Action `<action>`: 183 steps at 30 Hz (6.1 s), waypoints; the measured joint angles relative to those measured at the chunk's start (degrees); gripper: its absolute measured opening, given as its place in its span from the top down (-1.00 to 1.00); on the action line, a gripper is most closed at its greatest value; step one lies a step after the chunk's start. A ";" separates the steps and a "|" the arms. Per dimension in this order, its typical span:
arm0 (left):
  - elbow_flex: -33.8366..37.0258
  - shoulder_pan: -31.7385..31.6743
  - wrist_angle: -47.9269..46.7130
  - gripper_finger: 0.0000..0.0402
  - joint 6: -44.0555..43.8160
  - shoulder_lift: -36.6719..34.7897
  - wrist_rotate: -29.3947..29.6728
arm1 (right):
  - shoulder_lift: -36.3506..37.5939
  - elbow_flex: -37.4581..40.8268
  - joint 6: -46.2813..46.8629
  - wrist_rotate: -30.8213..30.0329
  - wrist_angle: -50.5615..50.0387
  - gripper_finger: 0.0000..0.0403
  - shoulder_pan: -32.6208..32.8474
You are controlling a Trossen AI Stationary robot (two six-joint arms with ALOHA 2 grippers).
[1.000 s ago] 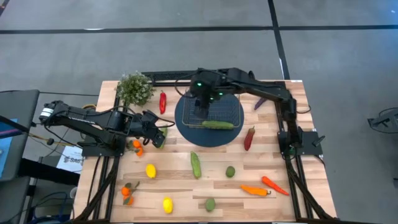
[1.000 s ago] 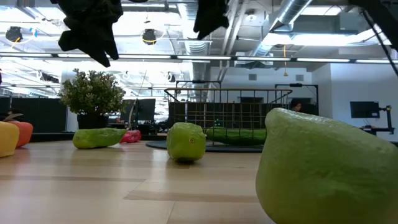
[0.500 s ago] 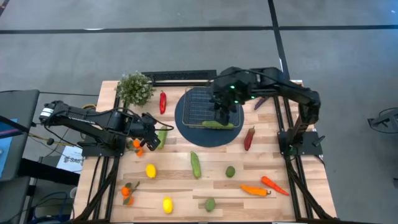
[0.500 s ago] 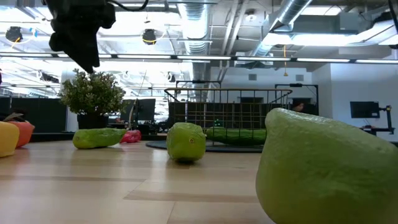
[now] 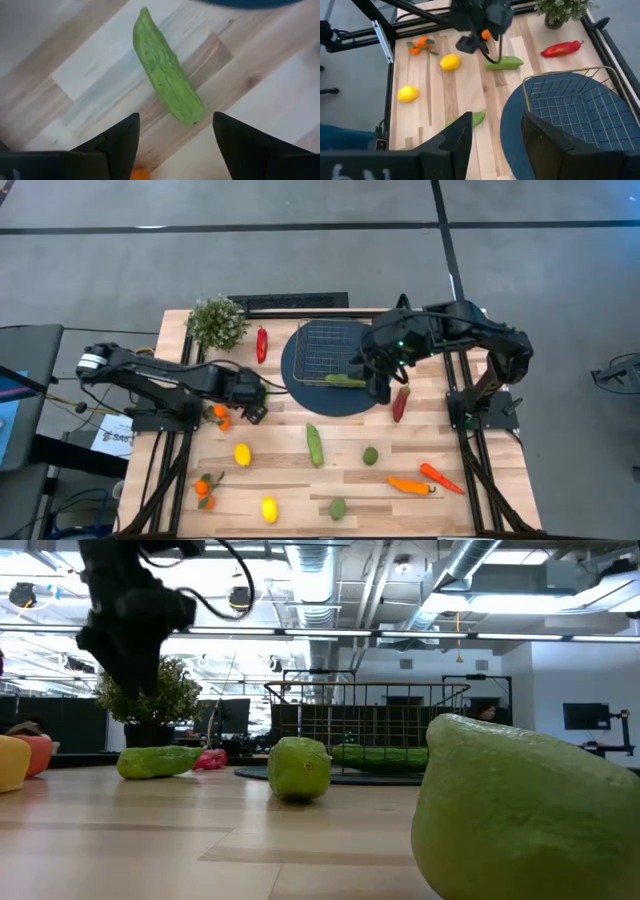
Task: Build produce basket
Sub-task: Put the top cucumber into the wire basket
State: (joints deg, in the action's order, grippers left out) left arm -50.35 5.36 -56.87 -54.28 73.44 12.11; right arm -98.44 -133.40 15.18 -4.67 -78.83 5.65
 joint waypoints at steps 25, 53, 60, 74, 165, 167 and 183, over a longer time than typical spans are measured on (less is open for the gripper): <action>-0.60 -9.20 9.42 -0.20 2.85 16.35 -10.77 | -0.19 0.00 -5.38 0.28 -2.16 0.09 0.70; -6.74 -9.96 -0.20 -0.20 3.55 16.75 -7.28 | -0.23 0.00 -6.82 0.31 -2.20 0.13 0.74; -3.56 -9.96 3.82 -0.20 2.05 16.69 -9.30 | -0.23 0.00 -7.52 0.31 -2.12 0.12 0.74; 0.83 -10.03 10.85 -0.20 0.43 16.66 -11.85 | -0.23 0.00 -8.13 0.31 -1.96 0.14 0.78; -42.00 -20.73 18.16 0.67 63.31 45.53 -12.54 | -0.21 2.97 43.45 -23.89 -10.99 0.96 28.32; -41.71 -20.83 17.63 0.67 63.55 46.00 -11.50 | -0.21 2.97 43.44 -23.87 -11.01 0.96 28.35; -45.25 -21.13 14.23 0.67 64.32 45.38 -9.28 | -0.21 2.95 43.25 -23.80 -11.01 0.96 28.33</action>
State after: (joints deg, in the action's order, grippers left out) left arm -95.59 -15.77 -42.64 10.04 118.83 2.83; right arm -98.65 -130.45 58.43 -28.47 -89.84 33.98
